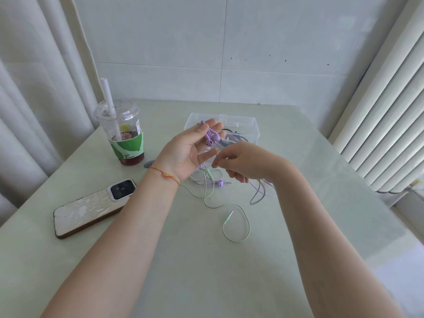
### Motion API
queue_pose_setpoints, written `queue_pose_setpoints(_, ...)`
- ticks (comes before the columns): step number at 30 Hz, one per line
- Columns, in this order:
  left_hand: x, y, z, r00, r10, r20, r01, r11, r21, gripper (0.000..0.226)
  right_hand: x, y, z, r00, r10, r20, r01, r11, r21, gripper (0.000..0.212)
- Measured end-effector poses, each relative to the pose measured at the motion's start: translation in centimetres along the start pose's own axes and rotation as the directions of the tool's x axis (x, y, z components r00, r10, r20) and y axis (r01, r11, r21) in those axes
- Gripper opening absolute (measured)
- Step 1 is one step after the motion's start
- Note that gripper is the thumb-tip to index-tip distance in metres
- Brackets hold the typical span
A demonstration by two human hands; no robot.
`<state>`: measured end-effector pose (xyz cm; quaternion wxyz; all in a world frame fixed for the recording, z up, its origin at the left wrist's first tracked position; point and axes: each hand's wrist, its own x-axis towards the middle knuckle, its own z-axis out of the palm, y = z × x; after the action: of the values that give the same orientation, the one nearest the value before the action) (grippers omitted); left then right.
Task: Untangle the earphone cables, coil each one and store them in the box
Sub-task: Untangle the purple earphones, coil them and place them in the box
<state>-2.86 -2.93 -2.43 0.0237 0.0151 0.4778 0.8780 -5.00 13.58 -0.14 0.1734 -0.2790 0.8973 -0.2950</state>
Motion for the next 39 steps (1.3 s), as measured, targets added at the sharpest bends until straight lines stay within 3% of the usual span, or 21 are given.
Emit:
queue_pose_setpoints(7,0.0,-0.7,-0.2,0.994,0.034,-0.099,0.004,0.932,0.362,0.014,-0.7,-0.6,-0.7,0.999,-0.005,-0.041,0.004,0.999,-0.036,0.018)
queue_pose_setpoints(13,-0.2,-0.7,0.6,0.991,-0.096,-0.090,0.128,0.864,0.487,0.028,-0.7,-0.6,-1.3,0.965,-0.048,-0.258,0.056,0.998,0.024,0.018)
queue_pose_setpoints(20,-0.7,-0.2,0.9,0.966,-0.246,0.075,0.176,0.846,0.504,0.046,-0.5,0.0,-1.9,0.936,-0.033,-0.351,0.066,0.994,0.084,0.011)
queue_pose_setpoints(27,-0.5,-0.3,0.5,0.978,-0.208,-0.009,0.190,0.875,0.445,0.030,-0.4,0.4,-2.2,0.895,-0.059,-0.441,0.120,0.986,0.112,0.008)
queue_pose_setpoints(31,-0.9,-0.2,0.7,0.964,-0.254,0.073,0.185,0.845,0.502,0.039,-0.1,0.5,-2.1,0.867,-0.049,-0.496,0.131,0.983,0.131,0.006)
queue_pose_setpoints(34,-1.2,-0.3,0.9,0.959,-0.241,0.147,0.130,0.839,0.528,0.028,0.1,0.7,-2.1,0.853,-0.033,-0.521,0.134,0.978,0.158,0.004)
queue_pose_setpoints(39,-1.1,0.2,0.9,0.966,-0.205,0.158,0.171,0.963,0.207,0.021,0.3,1.3,-2.0,0.869,0.001,-0.495,0.101,0.978,0.180,0.005)
